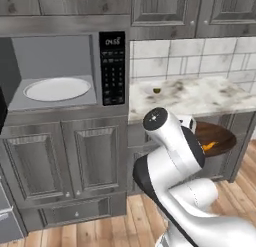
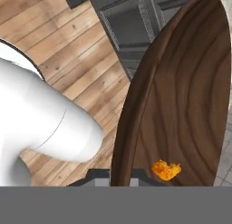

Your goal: Remove the kiwi from the bowl and place it on the small plate. Then place the bowl with only the shrimp in the microwave, close the door, and press the start button to microwave the shrimp.

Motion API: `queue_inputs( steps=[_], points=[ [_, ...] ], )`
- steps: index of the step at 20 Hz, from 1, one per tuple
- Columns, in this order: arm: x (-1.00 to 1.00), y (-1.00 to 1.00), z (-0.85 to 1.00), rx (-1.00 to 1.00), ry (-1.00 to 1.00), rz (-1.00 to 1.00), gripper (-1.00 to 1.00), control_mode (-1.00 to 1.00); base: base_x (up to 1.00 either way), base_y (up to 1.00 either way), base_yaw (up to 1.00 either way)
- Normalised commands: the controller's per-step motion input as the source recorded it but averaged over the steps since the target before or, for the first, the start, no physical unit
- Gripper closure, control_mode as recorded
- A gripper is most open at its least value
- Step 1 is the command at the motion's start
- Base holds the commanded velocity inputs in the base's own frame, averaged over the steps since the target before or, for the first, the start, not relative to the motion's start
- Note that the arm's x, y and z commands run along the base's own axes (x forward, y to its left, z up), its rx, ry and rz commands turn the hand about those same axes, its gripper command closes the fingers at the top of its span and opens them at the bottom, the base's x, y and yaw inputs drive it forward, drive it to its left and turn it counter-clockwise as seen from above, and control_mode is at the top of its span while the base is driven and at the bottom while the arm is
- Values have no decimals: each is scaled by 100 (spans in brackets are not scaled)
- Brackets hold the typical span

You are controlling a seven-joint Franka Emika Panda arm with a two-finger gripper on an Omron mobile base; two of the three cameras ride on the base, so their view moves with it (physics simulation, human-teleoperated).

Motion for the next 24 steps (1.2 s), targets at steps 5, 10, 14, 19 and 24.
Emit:
queue_inputs(
  steps=[5,10,14,19,24],
  points=[
    [0,0,0,0,0,0,100,100,13,98,-9],
    [0,0,0,0,0,0,100,100,53,87,-15],
    [0,0,0,0,0,0,100,100,42,9,0],
    [0,0,0,0,0,0,100,100,39,0,0],
    [0,0,0,0,0,0,100,100,33,8,0]
  ],
)
